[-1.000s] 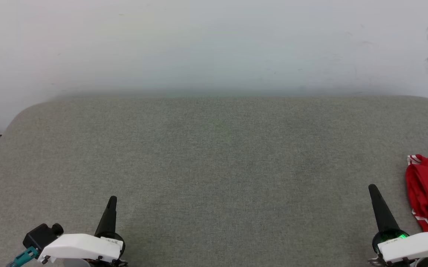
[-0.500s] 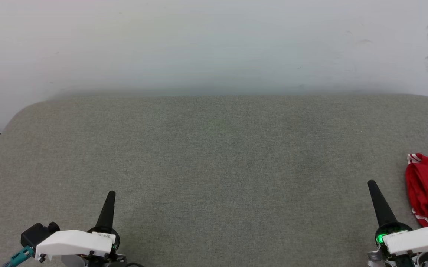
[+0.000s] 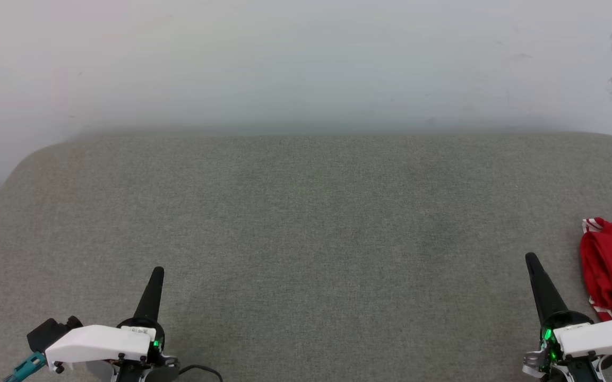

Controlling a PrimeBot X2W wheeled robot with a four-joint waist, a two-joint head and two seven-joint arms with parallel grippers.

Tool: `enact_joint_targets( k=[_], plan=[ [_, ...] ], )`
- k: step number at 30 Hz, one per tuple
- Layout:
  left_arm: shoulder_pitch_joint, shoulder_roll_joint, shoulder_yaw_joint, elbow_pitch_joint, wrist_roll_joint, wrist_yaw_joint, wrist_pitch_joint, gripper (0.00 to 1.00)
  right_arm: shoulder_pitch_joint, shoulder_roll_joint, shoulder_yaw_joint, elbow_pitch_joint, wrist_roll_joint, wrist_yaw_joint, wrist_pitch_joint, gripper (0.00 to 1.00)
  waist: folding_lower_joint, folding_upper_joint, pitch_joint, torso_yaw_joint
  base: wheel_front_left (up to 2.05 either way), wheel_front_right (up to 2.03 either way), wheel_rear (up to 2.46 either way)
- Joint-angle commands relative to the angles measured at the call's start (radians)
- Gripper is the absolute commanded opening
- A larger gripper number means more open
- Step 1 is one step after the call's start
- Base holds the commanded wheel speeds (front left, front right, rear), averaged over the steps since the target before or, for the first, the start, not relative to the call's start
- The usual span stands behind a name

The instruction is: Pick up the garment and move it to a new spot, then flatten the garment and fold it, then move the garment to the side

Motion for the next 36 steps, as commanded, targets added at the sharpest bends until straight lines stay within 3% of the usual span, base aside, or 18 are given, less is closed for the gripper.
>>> enact_joint_targets(
  k=[1, 36],
  plan=[
    [-0.021, -0.002, 0.005, -0.003, -0.021, -0.005, 0.008, 0.00, -0.026, -0.005, 0.000, 0.001, 0.025, 0.000, 0.003, 0.00, 0.0000, 0.0000, 0.001, 0.000, 0.00, 0.00, 0.00],
    [-0.048, -0.021, 0.048, 0.007, -0.253, -0.027, 0.077, 0.00, -0.086, 0.000, -0.006, 0.079, 0.283, 0.000, 0.029, 0.00, 0.0000, 0.0000, 0.015, -0.005, 0.00, 0.00, 0.00]
  ],
)
